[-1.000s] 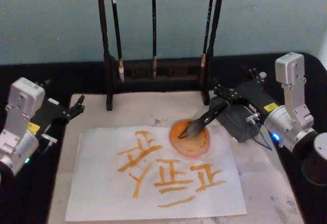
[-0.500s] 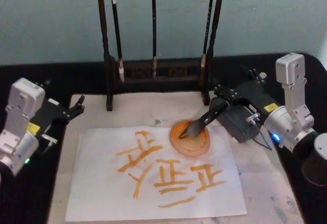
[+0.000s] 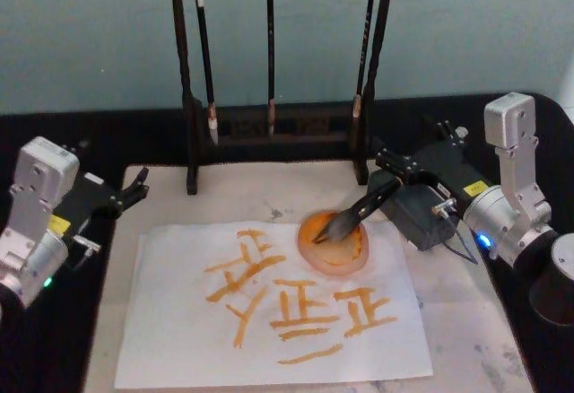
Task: Pick up the brush from the inkstone, write on the paper, then place the brush back to its original position.
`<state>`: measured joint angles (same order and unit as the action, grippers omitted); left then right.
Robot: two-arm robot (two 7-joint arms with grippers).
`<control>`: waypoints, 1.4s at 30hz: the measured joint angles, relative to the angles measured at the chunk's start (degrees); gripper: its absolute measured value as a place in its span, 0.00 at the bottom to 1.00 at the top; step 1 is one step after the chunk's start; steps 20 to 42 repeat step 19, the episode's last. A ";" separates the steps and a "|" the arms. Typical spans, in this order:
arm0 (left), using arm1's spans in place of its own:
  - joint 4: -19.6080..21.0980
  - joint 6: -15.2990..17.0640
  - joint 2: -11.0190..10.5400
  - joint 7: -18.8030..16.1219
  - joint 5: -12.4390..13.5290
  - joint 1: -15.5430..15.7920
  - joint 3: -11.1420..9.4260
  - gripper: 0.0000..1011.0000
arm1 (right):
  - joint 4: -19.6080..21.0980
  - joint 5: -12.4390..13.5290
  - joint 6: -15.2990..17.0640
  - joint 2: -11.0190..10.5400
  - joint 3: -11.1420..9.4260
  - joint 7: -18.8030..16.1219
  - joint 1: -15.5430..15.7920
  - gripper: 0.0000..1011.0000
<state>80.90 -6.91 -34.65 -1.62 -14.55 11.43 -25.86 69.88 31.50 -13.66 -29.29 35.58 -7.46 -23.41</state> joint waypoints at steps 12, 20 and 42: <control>0.00 0.00 0.00 0.00 0.00 0.00 0.00 1.00 | 0.00 0.02 0.00 0.00 0.00 0.00 0.00 0.99; 0.00 0.00 0.00 0.00 0.00 0.00 0.00 1.00 | 0.00 0.01 0.00 0.00 0.00 0.00 0.00 0.99; 0.00 0.00 0.00 0.00 0.00 0.00 0.00 1.00 | 0.00 0.01 0.00 0.00 0.00 0.00 0.00 0.99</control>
